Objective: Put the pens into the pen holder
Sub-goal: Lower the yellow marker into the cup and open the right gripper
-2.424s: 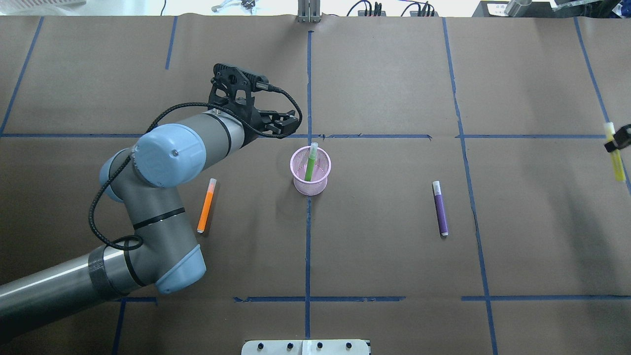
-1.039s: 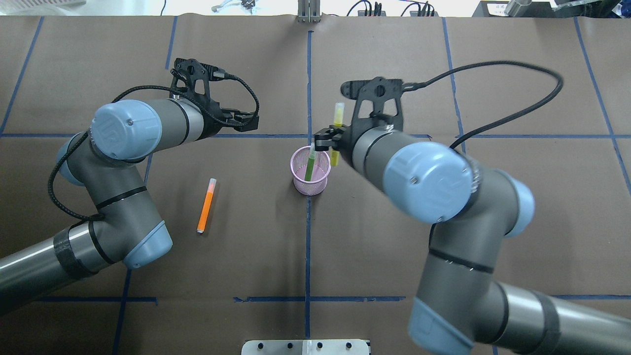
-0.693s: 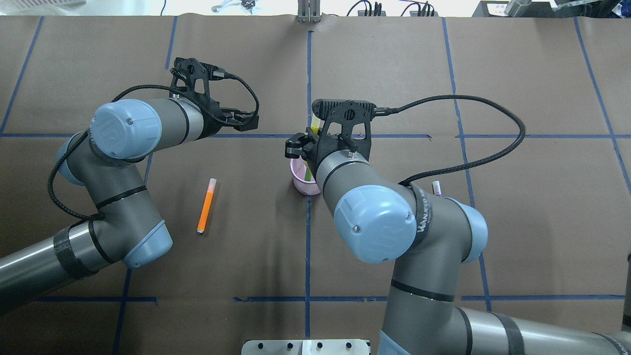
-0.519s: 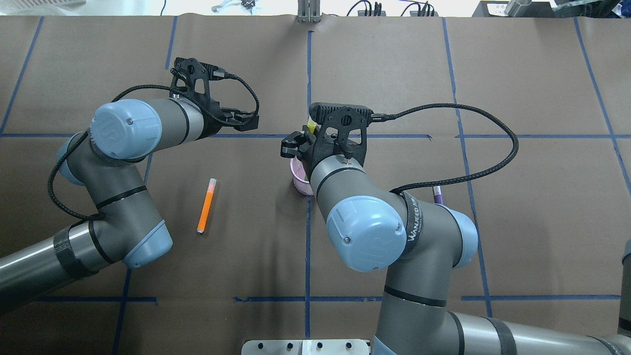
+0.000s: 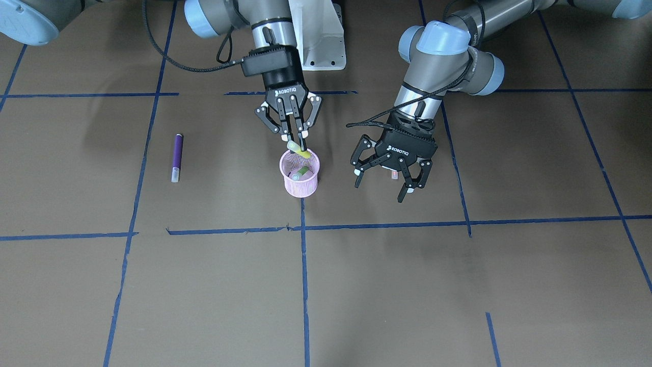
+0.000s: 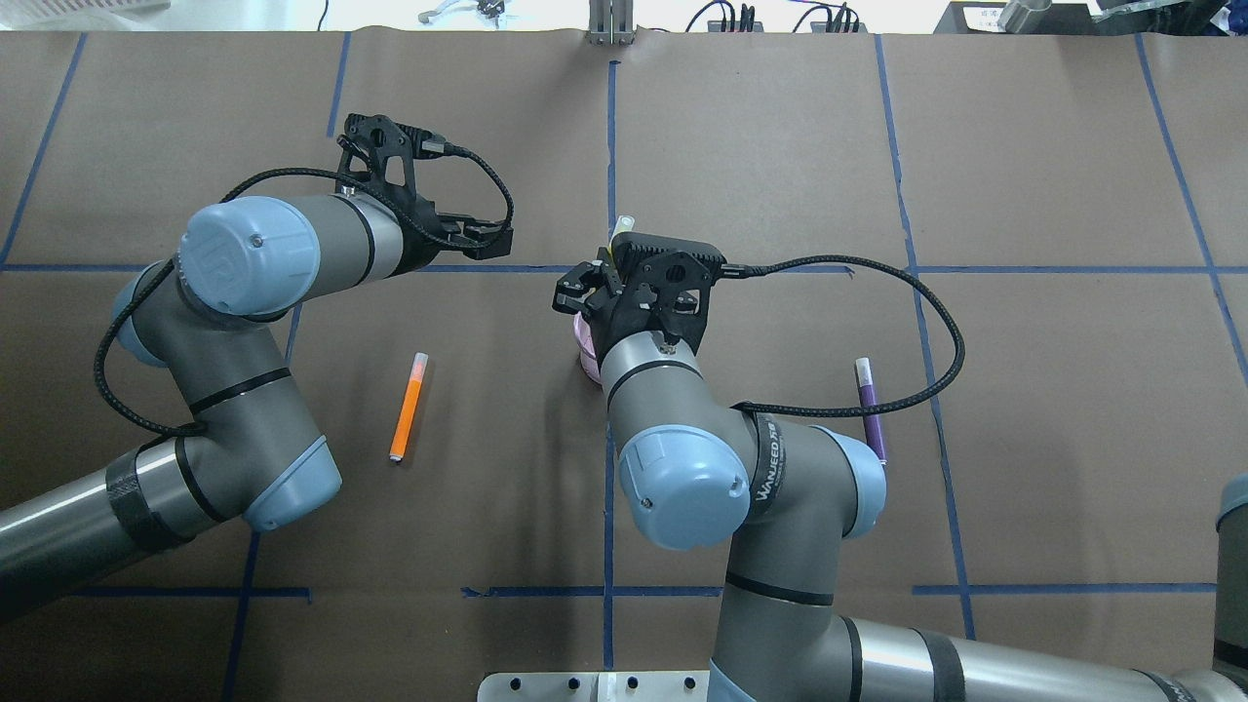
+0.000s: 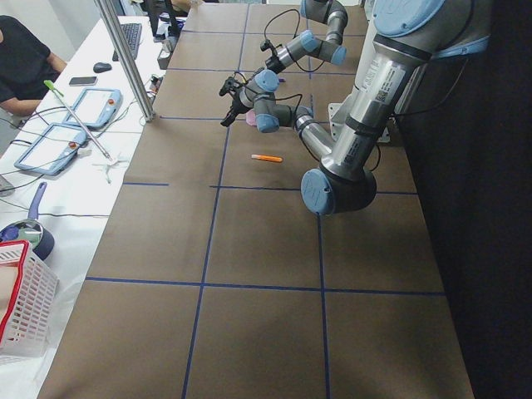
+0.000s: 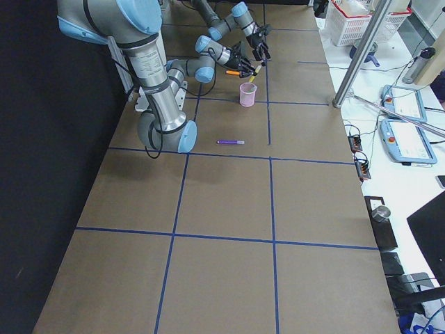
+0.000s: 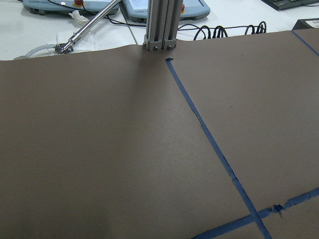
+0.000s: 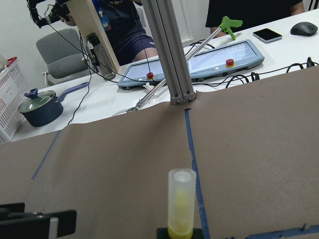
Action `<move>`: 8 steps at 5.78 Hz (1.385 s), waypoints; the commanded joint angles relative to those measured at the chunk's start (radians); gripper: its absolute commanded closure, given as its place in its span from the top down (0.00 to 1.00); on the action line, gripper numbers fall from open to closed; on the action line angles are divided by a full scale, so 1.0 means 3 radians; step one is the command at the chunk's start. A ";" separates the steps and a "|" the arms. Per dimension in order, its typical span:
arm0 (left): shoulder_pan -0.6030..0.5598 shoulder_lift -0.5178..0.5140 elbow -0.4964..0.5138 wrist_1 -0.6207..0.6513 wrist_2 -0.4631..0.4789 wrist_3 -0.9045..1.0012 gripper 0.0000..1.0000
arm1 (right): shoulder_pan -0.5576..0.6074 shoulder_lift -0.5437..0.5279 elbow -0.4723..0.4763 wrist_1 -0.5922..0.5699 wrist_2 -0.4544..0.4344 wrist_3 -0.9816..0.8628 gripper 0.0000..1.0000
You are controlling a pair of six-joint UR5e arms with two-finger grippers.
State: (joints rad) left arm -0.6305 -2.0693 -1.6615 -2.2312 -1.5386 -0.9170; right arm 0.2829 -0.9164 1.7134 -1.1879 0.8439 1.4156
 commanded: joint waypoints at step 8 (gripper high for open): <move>-0.0254 0.0000 -0.0020 0.0484 -0.0650 -0.0022 0.99 | 0.0297 -0.0564 0.0567 0.0002 0.0726 0.0313 0.78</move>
State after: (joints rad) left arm -0.6664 -2.0693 -1.6635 -2.1693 -1.6329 -0.9225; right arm 0.3223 -1.0396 1.8551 -1.1873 0.9541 1.5095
